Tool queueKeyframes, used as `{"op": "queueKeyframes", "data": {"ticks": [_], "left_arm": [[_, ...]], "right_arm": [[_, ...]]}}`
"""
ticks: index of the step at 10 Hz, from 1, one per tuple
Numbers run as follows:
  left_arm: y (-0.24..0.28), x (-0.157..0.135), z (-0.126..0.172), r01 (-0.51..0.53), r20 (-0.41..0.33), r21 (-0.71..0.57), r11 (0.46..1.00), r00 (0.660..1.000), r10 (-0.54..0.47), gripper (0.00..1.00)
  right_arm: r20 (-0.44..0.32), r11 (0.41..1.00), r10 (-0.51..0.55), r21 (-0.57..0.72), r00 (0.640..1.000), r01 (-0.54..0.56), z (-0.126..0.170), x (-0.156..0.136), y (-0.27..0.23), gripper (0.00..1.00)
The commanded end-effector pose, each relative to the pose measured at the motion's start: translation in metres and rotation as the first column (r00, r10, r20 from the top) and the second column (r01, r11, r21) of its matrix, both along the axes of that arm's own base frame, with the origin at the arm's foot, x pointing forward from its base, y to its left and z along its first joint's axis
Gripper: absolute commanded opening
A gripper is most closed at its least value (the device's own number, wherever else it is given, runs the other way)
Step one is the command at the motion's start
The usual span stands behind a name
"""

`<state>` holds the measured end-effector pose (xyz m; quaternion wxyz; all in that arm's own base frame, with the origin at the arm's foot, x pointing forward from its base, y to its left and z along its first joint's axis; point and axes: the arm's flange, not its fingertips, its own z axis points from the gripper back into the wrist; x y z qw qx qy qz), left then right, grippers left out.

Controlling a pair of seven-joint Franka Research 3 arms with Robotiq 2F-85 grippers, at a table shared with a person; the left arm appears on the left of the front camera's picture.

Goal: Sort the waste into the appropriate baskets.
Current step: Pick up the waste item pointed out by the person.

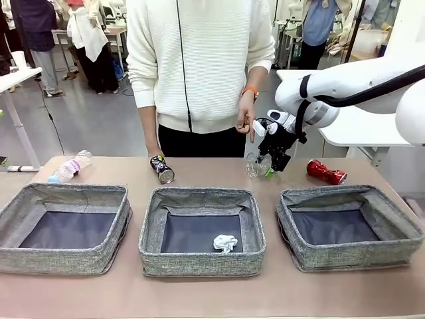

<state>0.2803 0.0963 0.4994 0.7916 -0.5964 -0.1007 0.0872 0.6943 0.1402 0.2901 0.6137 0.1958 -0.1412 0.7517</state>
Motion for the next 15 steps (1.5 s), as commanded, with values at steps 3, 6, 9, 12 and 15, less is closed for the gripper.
{"op": "queueKeyframes", "data": {"ticks": [3,6,9,12,15], "left_arm": [[-0.001,-0.001,0.001,0.004,0.026,-0.013,1.0,1.0,-0.003,1.0],[-0.001,-0.001,0.001,0.004,0.026,-0.013,1.0,1.0,-0.003,1.0],[-0.001,-0.001,0.001,0.004,0.026,-0.013,1.0,1.0,-0.003,1.0],[-0.001,-0.001,0.001,0.004,0.026,-0.013,1.0,1.0,-0.003,1.0],[-0.001,-0.001,0.001,0.004,0.026,-0.013,1.0,1.0,-0.003,1.0]], "right_arm": [[-0.11,0.998,0.058,-0.03,0.992,-0.061,0.002,0.003,-0.001,0.81],[-0.132,0.997,0.07,-0.035,0.989,-0.075,0.006,0.0,-0.008,0.42],[-0.136,0.997,0.056,-0.037,0.989,-0.061,0.011,-0.004,-0.019,0.41],[-0.126,0.999,-0.009,0.038,0.992,0.014,0.033,-0.013,-0.034,0.04],[-0.163,0.999,-0.04,-0.024,0.986,0.036,0.053,-0.026,-0.041,0.04]]}}
